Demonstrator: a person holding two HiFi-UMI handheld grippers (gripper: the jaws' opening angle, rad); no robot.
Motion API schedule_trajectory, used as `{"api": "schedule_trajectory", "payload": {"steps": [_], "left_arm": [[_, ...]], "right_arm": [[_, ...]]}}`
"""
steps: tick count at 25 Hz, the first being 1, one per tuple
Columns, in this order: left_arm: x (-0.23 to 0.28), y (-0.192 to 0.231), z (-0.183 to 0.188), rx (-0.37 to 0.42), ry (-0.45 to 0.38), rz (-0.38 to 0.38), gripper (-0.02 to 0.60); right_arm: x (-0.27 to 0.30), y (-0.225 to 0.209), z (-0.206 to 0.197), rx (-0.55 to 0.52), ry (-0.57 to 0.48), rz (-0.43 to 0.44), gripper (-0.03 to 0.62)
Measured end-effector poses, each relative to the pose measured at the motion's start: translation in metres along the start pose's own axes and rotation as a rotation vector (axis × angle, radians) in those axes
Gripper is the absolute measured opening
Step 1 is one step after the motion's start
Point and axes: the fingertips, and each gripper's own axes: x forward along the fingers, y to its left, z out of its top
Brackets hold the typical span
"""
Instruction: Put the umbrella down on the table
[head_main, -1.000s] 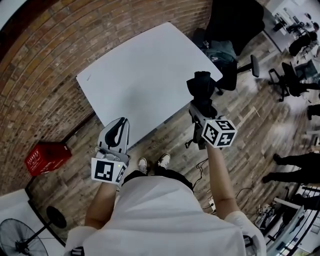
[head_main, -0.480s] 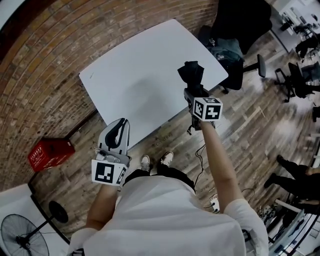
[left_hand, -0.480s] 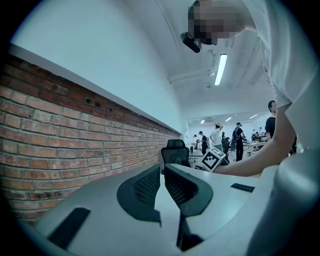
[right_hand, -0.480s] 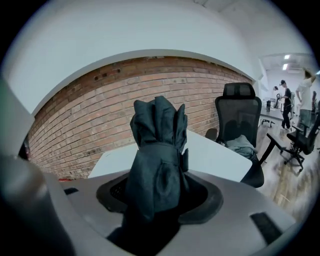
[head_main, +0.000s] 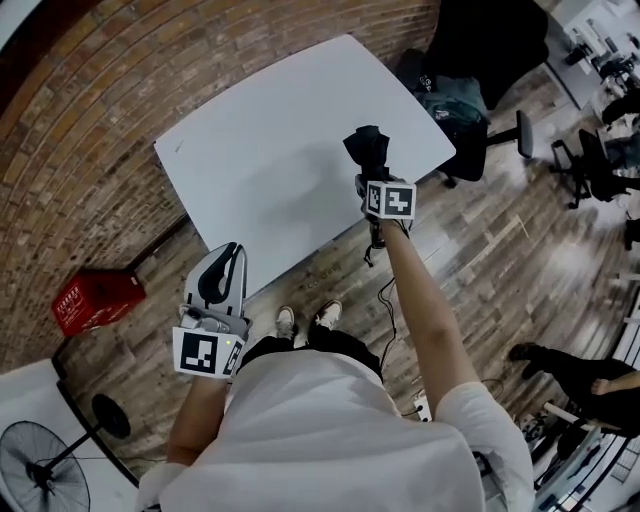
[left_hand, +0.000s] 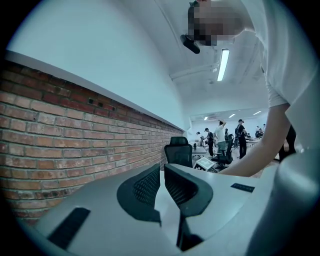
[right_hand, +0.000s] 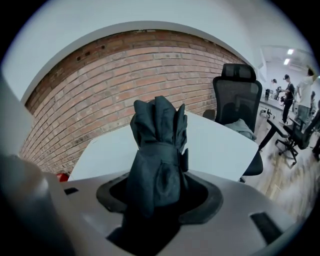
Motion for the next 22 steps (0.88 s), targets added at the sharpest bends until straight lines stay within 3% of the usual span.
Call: {"api": "schedule_trajectory", "payload": {"steps": [22], "left_arm": [[-0.033, 0.012, -0.024, -0.022, 0.086, 0.108, 0.046]], "right_arm": [[0.072, -0.003, -0.007, -0.044, 0.129, -0.036, 0.249]]}}
